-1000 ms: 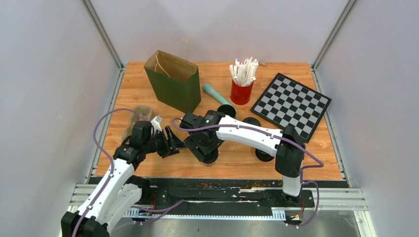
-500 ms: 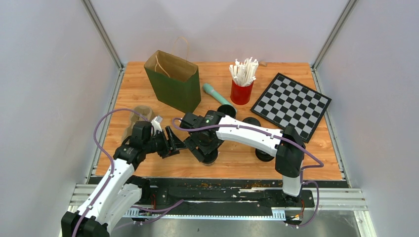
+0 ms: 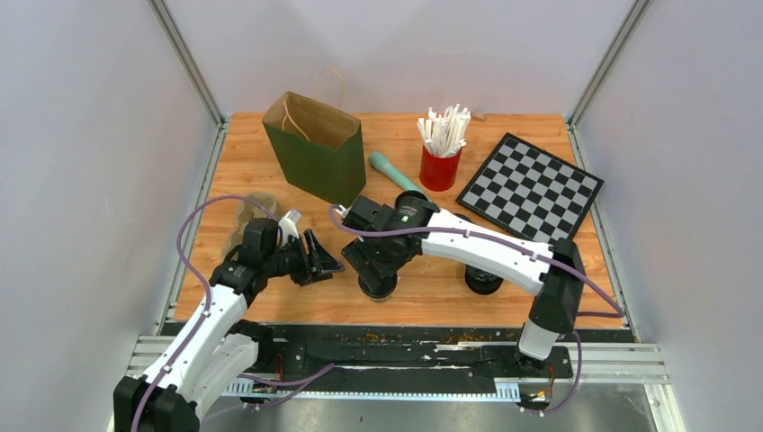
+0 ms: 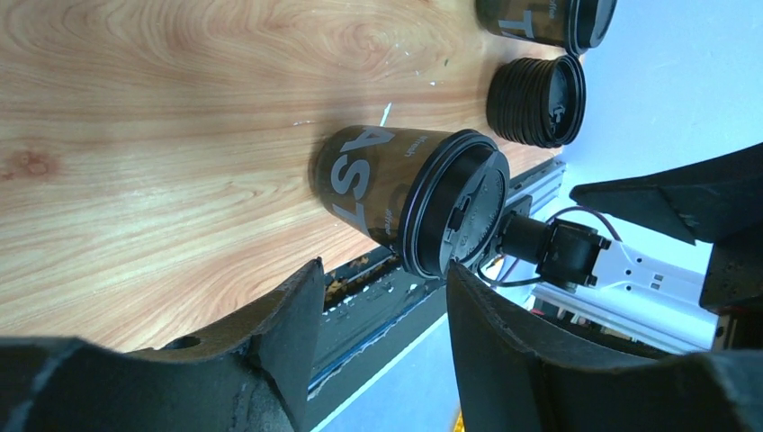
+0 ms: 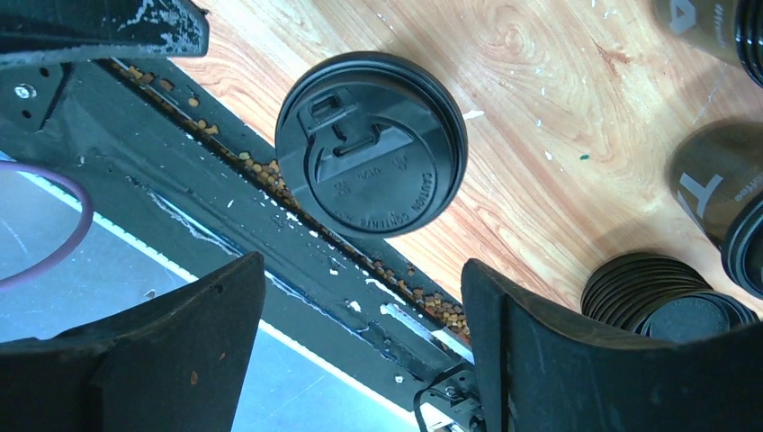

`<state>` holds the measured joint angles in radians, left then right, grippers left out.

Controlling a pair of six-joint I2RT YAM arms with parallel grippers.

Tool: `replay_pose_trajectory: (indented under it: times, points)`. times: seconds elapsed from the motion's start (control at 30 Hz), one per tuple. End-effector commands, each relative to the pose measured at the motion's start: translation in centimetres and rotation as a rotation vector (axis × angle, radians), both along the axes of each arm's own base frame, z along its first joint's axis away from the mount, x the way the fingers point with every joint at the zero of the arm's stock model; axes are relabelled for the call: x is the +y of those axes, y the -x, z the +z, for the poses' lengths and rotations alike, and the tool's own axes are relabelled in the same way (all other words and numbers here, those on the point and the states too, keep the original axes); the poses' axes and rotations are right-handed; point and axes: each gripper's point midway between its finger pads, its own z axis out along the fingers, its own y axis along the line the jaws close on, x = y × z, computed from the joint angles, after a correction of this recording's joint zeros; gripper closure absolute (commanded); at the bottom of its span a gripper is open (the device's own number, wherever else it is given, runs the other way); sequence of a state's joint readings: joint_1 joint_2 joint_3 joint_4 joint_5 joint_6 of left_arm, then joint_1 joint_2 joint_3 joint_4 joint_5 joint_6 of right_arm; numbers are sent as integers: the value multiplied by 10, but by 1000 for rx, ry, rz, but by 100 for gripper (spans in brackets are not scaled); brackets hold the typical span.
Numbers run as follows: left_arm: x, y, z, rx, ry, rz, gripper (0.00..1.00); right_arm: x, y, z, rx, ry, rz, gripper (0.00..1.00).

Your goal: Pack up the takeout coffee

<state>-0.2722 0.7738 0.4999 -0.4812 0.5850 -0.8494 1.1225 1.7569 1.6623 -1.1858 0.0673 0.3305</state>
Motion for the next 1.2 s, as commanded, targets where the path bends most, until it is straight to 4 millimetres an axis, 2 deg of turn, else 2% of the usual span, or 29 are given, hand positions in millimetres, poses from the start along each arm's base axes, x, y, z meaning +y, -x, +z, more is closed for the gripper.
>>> replay_pose_trajectory:
  times: [0.0, 0.6, 0.9, 1.07, 1.17]
  points:
    - [-7, -4, 8, -57, 41, -34, 41, -3, -8, 17, -22, -104, -25, 23]
    - [-48, -12, 16, -122, 34, -146, 41, -10, -34, -2, 10, -239, -13, 56]
    - [-67, -13, 14, -144, 34, -182, 41, -15, -38, -1, 12, -246, -7, 59]
    - [-67, -22, 15, -173, -7, -185, 41, -20, -41, 6, -4, -257, -12, 61]
    - [-66, -21, 13, -177, -10, -178, 41, -18, -39, 2, 10, -276, -12, 61]
